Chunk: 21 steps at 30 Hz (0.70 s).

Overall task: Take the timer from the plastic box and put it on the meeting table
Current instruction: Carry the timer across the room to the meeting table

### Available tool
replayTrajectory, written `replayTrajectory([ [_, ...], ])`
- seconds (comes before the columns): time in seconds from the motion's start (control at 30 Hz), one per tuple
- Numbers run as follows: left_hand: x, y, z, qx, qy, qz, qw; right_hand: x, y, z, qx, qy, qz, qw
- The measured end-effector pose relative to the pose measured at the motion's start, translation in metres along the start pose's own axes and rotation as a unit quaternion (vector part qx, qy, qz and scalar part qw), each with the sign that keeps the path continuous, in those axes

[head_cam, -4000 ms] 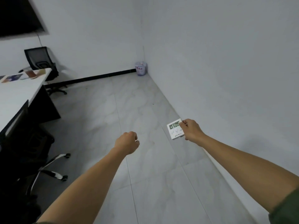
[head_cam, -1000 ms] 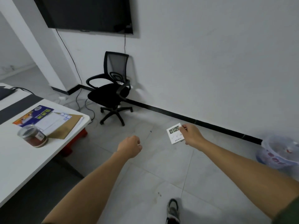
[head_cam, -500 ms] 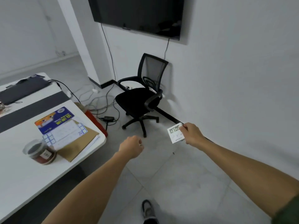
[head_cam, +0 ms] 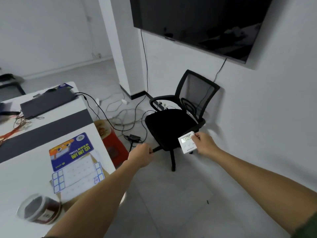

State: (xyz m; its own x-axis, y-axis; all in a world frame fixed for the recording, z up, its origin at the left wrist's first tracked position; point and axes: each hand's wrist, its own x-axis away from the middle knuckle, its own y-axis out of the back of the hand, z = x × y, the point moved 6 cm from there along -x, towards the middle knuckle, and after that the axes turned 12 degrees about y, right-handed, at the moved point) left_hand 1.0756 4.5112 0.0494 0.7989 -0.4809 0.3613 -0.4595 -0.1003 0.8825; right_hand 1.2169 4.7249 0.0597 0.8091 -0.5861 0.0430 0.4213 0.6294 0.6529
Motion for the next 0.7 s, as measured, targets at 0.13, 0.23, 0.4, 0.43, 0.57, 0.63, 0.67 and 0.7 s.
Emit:
replayTrajectory([
  [0.13, -0.063, 0.022, 0.021, 0.035, 0.047, -0.004, 0.998, -0.091, -0.032, 0.019, 0.010, 0.023, 0.050, 0.998],
  [0.23, -0.105, 0.040, 0.038, 0.047, 0.083, -0.017, 0.995, -0.147, -0.057, 0.043, 0.013, 0.057, 0.083, 0.995],
  [0.4, -0.175, 0.076, 0.057, 0.083, 0.151, -0.057, 0.983, -0.249, -0.095, 0.074, -0.001, 0.100, 0.143, 0.985],
  [0.43, -0.197, 0.089, 0.062, 0.096, 0.175, -0.068, 0.978, -0.283, -0.104, 0.085, 0.000, 0.112, 0.158, 0.981],
  [0.57, -0.230, 0.119, 0.079, 0.142, 0.221, -0.100, 0.960, -0.356, -0.133, 0.126, 0.005, 0.158, 0.199, 0.967],
  [0.63, -0.236, 0.128, 0.095, 0.160, 0.253, -0.106, 0.948, -0.379, -0.157, 0.146, 0.011, 0.176, 0.231, 0.957],
  [0.67, -0.238, 0.131, 0.107, 0.173, 0.274, -0.108, 0.940, -0.388, -0.173, 0.158, 0.014, 0.187, 0.252, 0.949],
  [0.7, -0.240, 0.133, 0.118, 0.184, 0.291, -0.111, 0.932, -0.394, -0.186, 0.168, 0.020, 0.200, 0.268, 0.942],
])
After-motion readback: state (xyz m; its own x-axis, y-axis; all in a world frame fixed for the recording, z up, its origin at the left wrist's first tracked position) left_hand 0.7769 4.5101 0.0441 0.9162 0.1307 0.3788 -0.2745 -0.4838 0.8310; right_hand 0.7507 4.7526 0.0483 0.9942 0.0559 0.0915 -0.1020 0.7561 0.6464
